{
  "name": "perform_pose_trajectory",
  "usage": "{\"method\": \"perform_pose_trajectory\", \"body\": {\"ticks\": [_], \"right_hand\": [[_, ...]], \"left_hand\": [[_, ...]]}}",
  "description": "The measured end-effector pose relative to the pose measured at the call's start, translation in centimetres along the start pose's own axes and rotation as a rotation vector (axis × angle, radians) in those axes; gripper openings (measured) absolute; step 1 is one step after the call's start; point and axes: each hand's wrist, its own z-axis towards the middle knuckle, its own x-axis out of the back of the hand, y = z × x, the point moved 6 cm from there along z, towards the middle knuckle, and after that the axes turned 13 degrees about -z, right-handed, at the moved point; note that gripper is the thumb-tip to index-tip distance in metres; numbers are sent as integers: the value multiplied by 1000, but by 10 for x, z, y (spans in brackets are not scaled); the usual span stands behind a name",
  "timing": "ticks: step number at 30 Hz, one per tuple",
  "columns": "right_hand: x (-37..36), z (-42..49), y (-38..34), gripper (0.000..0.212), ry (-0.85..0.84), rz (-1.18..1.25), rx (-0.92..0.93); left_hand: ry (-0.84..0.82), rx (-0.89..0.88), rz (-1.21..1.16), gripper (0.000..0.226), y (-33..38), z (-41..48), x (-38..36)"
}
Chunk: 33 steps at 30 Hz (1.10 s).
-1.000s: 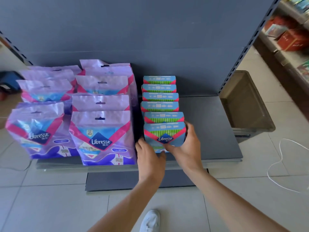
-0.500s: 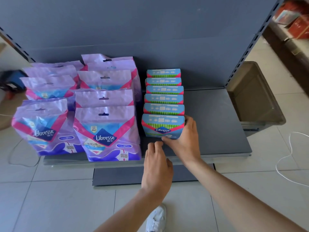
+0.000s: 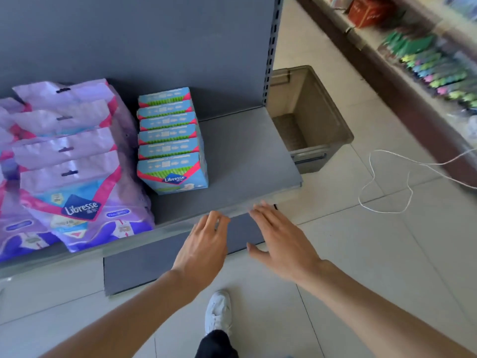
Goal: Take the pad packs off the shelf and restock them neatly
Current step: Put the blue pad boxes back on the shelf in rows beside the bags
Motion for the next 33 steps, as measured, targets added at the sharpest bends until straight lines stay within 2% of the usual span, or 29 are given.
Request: {"method": "perform_pose_trajectory", "body": {"ticks": [4,7,9,12,18,23,26,29,33], "right_hand": [[-9,-74,17,66,-57,47,-74],[-26,-145,29,63,-102,135,-220],[-47,-199,34,61,-131,203,-320],[-83,-279,31,62,-231,315,-474],[-146,-379,22,55,-247,582,-853],[-242,-405,27,57,-264,723,-1117],[-314,-413,29,51,-181,926,-1391],[-385,-423,29,50,-107,1086,-1635],[-470,-428,29,45,-97,1188,-1754]], "left_hand": [[-39,-16,59,53,43,-21,-27],[-132,208,-109,40,69,-52,-65],[-165,288,-143,39,85,-72,-93],[-307,268,-106,39,113,-104,-140],[-540,153,-74,39,155,-130,-214],[-742,146,-22,40,145,-147,-303],[-837,139,30,41,125,-164,-362],[-880,218,-20,39,96,-180,-425],[-880,357,-117,43,57,-195,-500]]}}
